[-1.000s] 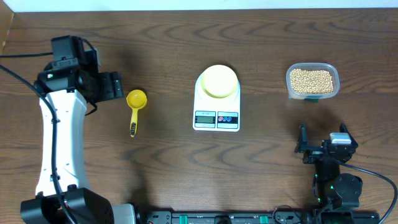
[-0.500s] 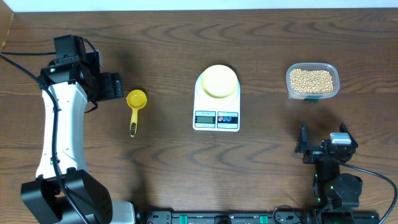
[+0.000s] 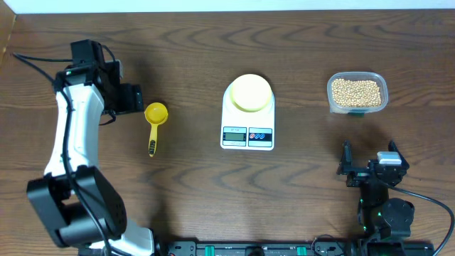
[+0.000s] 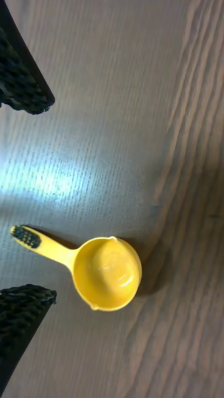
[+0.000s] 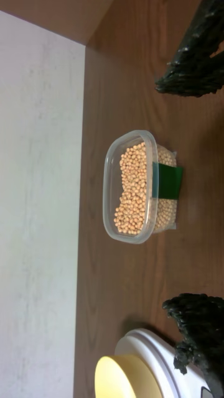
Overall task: Scoop item into bowl and weigh 50g on scale
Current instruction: 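Move the left gripper over the yellow scoop's handle, then lower the left gripper and close it on the yellow scoop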
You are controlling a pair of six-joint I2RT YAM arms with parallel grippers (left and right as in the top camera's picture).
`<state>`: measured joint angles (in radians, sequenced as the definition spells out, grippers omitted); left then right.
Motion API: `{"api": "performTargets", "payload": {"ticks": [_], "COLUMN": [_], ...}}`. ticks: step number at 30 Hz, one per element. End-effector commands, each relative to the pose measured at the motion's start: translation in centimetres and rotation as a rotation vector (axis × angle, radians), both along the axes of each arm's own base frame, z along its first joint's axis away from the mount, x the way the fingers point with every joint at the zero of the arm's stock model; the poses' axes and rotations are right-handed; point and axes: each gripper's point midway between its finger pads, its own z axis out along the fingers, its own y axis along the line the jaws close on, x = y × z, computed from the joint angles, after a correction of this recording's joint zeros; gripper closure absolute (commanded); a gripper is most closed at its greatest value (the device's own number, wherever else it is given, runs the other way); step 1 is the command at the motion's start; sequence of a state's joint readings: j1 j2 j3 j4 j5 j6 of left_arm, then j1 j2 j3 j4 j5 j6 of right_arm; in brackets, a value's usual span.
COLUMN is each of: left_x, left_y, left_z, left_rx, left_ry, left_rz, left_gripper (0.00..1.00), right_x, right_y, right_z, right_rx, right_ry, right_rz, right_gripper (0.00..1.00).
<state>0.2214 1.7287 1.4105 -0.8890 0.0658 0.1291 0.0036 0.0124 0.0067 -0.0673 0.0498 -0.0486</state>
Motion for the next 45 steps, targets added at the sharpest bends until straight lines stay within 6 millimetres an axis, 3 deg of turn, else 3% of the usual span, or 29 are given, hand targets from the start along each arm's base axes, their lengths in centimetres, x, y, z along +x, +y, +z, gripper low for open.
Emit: {"api": "performTargets", "payload": {"ticks": [1,11,21,30,45], "left_x": [0.7,1.2,1.6,2.0,1.2], "left_y": [0.1,-0.4,-0.7,-0.6,-0.8], "left_z": [0.3,-0.1,-2.2,-2.2,-5.2], "left_rx": [0.000,-0.031,-0.051,-0.046,-0.064], "left_ry": [-0.015,-0.027,0.011,-0.004,0.073], "left_rz": [-0.009,-0.019,-0.027,-0.027,-0.026], "left_gripper": [0.09,0.09,0.09,0.09,0.09], "right_x": [0.0,0.0,0.0,0.0,0.0], "right_y": [0.1,0.1,0.1,0.1,0.1], "right_z": [0.0,0.0,0.0,0.0,0.0], "right_rx": [-0.013,-0.013,-0.013,-0.013,-0.013], "right_ry": [-0.002,-0.002,-0.002,-0.002,-0.002], "right_rz": [0.000,0.000,0.000,0.000,0.000], "right_gripper": [0.01,0.01,0.01,0.01,0.01]}}
